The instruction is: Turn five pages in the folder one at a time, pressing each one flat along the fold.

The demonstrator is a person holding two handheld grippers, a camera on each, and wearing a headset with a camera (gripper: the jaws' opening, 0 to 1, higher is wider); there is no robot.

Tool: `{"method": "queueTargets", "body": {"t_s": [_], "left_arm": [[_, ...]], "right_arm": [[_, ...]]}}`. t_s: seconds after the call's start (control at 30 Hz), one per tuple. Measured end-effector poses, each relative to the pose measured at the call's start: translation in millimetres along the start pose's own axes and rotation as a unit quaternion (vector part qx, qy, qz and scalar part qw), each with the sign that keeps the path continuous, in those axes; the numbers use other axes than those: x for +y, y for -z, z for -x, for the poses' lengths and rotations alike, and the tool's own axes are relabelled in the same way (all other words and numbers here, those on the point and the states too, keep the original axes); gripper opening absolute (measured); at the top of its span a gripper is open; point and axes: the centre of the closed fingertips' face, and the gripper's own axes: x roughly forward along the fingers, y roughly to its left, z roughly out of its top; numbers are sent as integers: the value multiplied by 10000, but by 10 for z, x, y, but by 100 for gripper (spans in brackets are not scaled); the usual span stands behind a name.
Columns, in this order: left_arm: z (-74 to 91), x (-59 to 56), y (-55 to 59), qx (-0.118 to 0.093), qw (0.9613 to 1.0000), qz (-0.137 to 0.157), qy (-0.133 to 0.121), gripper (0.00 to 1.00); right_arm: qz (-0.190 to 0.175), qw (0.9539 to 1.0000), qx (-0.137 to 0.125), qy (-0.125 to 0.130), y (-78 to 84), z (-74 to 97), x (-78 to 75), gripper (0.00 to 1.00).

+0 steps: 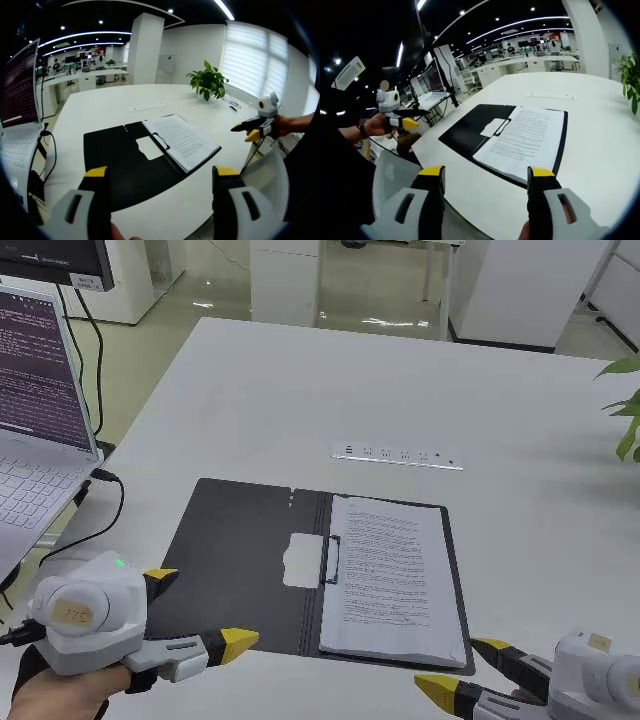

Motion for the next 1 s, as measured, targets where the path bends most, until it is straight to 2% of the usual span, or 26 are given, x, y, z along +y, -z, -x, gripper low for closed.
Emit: {"method": "queueTargets", "body": {"t_s": [1.0], "left_arm": [[22, 7, -12, -6, 10000, -32, -26, 83]], "right_arm": [[-10, 10000, -24, 27, -3, 10, -25, 65]]}}
